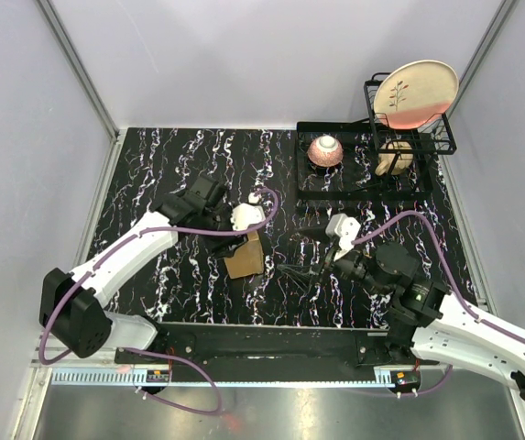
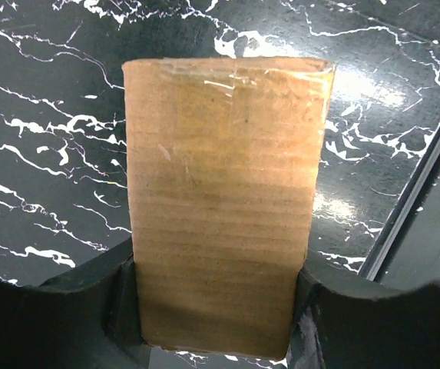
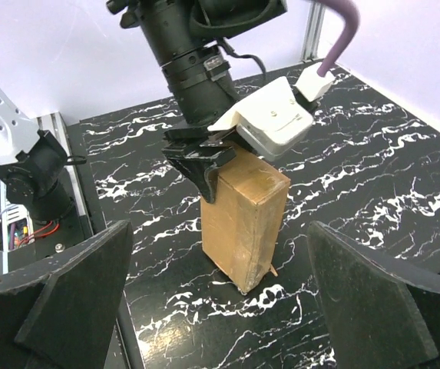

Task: Unpack the express box
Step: Place the express box at the center of the board.

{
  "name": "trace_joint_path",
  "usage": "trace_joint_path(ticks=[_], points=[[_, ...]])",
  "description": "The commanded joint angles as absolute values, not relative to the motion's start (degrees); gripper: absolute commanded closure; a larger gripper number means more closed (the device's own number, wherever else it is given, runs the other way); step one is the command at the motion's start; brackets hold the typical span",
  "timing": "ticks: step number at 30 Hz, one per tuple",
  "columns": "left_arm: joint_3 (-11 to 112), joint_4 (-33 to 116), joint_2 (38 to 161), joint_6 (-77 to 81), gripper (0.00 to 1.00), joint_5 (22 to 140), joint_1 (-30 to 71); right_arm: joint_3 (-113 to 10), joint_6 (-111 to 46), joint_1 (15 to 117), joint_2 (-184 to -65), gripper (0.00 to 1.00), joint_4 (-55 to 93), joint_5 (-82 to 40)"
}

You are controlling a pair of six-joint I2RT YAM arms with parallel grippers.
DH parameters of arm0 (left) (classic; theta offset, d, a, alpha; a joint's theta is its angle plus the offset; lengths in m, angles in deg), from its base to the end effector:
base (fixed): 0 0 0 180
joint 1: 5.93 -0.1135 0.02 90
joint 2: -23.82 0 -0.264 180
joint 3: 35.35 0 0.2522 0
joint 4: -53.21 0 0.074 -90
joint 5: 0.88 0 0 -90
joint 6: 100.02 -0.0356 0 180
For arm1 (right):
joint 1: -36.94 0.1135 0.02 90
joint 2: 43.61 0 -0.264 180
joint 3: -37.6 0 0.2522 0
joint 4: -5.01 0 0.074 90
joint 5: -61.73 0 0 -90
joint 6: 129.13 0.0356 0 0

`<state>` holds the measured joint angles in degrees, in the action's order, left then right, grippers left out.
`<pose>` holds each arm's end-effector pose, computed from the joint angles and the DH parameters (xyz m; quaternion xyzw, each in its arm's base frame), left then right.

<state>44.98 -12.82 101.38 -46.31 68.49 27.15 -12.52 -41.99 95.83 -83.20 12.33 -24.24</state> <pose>0.2138 -0.1542 0.2876 0.5787 0.7635 -0.1678 0.2323 0.0877 0.1501 0.3340 -0.3743 0.5762 0.3624 0.6297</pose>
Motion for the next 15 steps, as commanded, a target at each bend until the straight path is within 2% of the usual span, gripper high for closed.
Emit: trace_joint_path(ticks=[1, 4, 9, 11, 13, 14, 15], points=[[40.8, -3.1, 98.0, -41.9, 0.59, 73.7, 29.3, -11.6, -41.1, 96.2, -81.8, 0.0, 14.4, -27.8], [40.0, -3.0, 98.6, -41.4, 0.54, 74.5, 30.3, -11.5, -41.1, 96.2, -81.3, 0.0, 15.0, -27.9], [39.1, -3.1, 97.9, -41.4, 0.37, 76.2, 32.9, -10.8, -40.8, 96.2, -80.3, 0.0, 15.4, -30.2], [39.1, -3.1, 97.1, -41.5, 0.34, 76.5, 33.6, -10.8, -40.7, 96.2, -79.9, 0.0, 15.4, -30.5], [39.4, -3.4, 96.9, -41.3, 0.21, 76.5, 34.5, -10.8, -40.7, 96.2, -79.5, 0.0, 15.6, -30.8], [39.7, -3.6, 96.9, -41.1, 0.07, 76.3, 34.8, -10.9, -40.7, 96.2, -79.4, 0.0, 15.7, -30.8], [40.0, -4.6, 96.9, -41.0, 0.01, 76.2, 35.3, -11.0, -40.7, 96.2, -79.3, 0.0, 15.8, -31.0]])
